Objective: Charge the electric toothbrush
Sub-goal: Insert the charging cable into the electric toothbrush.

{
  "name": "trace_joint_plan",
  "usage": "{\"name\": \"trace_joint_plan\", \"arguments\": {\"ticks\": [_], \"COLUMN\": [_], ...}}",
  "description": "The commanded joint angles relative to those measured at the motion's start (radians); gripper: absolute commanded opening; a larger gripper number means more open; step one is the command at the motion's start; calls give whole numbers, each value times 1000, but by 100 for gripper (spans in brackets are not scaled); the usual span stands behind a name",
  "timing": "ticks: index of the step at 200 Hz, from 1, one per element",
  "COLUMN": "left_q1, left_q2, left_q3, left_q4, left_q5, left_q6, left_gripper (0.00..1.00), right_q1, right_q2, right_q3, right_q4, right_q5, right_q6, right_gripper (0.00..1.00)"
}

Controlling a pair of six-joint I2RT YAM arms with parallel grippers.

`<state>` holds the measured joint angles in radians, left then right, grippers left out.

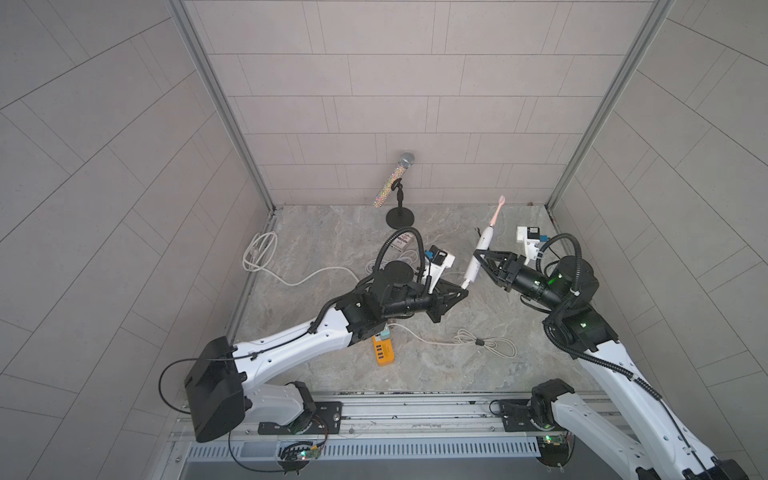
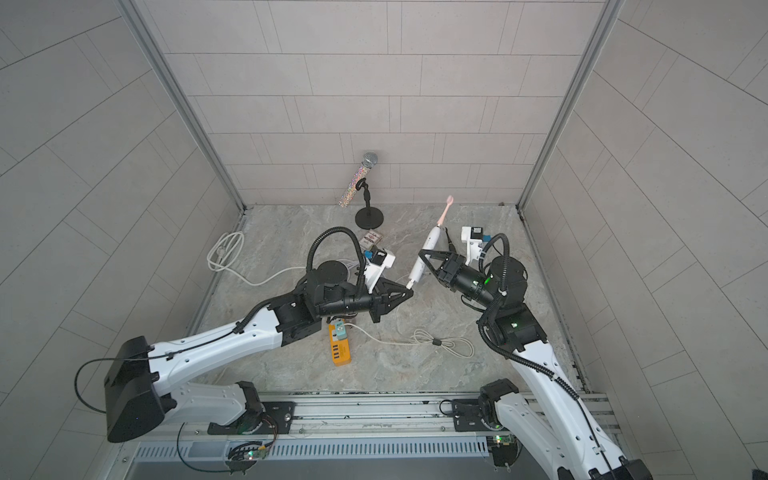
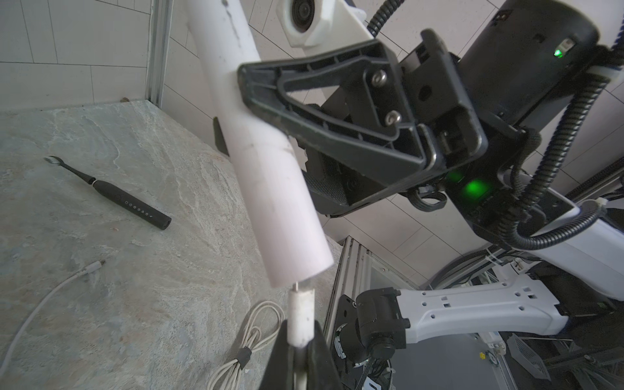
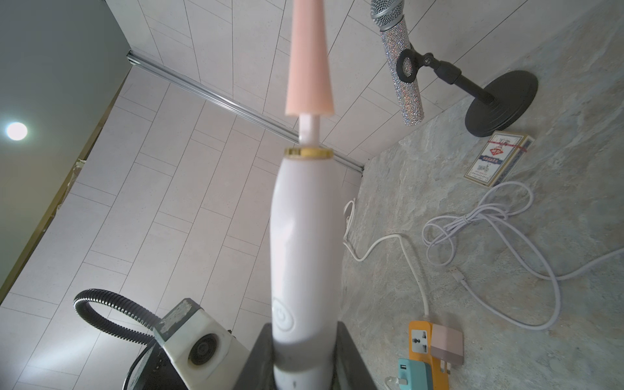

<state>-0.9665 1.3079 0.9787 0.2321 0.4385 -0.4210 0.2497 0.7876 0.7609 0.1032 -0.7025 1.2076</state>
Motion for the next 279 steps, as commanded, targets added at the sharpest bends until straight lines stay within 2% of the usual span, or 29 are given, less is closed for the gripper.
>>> {"name": "trace_joint_plan", "arguments": {"ticks": [1,38,79,129,187,279], "left_q1": [4,6,15,12,15,39], "left_q2": [-4,0,-4,27,14,52], "left_q3": [29,46,44,67,79,176], "left_q4": [50,32,65,100,174,250], "left_q5": [-22,-58,-104,-68,-110,-66], "left_q6": [23,31,-27,-71,-66,-26], "left_gripper": [0,0,0,0,0,0], "right_q1": [21,26,35,98,122,186], "right_q2": [-22,-28,-50,-48,-55,-77], "right_q3": [3,3,23,44,-47,-130], "right_q4": [10,16,-56,-123,-72,-65], "right_q5": [28,34,65,132,114,92], "right_q6": [-17,-13,-80,-185,-177,-139], "right_gripper": [2,1,1,0,0,0]}}
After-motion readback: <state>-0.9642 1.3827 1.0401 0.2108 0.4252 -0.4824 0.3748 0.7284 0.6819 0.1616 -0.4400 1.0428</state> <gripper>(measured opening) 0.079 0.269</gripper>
